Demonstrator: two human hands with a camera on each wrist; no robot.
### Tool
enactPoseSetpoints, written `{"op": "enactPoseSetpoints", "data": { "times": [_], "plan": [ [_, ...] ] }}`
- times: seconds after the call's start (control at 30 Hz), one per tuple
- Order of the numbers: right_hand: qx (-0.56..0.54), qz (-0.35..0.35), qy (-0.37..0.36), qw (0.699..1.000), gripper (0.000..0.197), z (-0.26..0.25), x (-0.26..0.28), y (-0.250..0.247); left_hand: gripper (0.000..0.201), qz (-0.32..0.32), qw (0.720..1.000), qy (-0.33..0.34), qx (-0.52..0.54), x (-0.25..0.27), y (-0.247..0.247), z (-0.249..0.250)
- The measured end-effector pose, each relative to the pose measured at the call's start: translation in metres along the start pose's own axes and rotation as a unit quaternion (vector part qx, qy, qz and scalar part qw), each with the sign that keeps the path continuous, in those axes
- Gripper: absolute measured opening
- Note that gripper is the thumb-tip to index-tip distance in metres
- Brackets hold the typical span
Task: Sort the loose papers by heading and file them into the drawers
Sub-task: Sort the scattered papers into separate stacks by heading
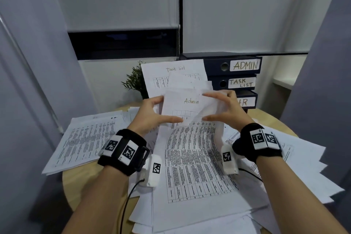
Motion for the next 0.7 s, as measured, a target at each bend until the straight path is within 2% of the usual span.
{"op": "enactPoseSetpoints", "data": {
  "times": [0.1,0.17,0.2,0.23,0.3,0.4,0.47,0.53,0.6,0.63,0.7],
  "plan": [
    [-0.014,0.010,0.031,0.999,0.064,0.005,-0.005,0.000,0.049,-0.003,1.000,0.004,0.023,0.000,0.000,0.000],
    [-0.057,0.013,0.019,0.998,0.046,0.006,-0.006,-0.004,0.041,0.008,0.999,-0.016,0.031,-0.001,-0.002,-0.003],
    [-0.072,0.013,0.013,0.997,0.034,0.008,-0.006,-0.008,0.045,0.015,0.999,-0.034,0.039,-0.003,-0.004,-0.005],
    [-0.095,0.010,0.016,0.995,0.024,0.011,-0.006,-0.011,0.060,0.021,0.997,-0.051,0.053,-0.005,-0.007,-0.008],
    [-0.160,-0.020,0.034,0.986,0.021,0.022,-0.003,-0.013,0.093,0.030,0.989,-0.088,0.114,-0.006,-0.011,-0.016],
    [-0.194,-0.121,0.053,0.972,0.014,0.037,0.010,-0.006,0.101,0.065,0.964,-0.135,0.222,-0.011,-0.014,-0.029],
    [-0.257,-0.156,0.056,0.952,0.009,0.047,0.018,-0.002,0.107,0.080,0.952,-0.165,0.245,-0.015,-0.013,-0.044],
    [-0.341,-0.154,0.050,0.926,0.024,0.054,0.025,-0.004,0.107,0.057,0.952,-0.188,0.236,-0.017,-0.008,-0.057],
    [-0.378,-0.121,0.062,0.916,0.048,0.066,0.026,-0.007,0.093,0.050,0.959,-0.212,0.181,-0.017,-0.007,-0.070],
    [-0.393,-0.099,0.076,0.911,0.057,0.071,0.028,-0.009,0.086,0.049,0.965,-0.206,0.158,-0.018,-0.006,-0.072],
    [-0.430,-0.064,0.096,0.896,0.067,0.076,0.027,-0.013,0.054,0.076,0.978,-0.133,0.140,-0.018,-0.002,-0.056]
  ]
}}
Point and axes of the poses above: each hand's wrist, its own x-axis away from the middle knuckle, its own y-axis out of the palm, z = x × y, the point moved 5 cm from there along -x, towards the middle knuckle, and after that the axes turned 15 degrees about x, right-handed, at the moved point
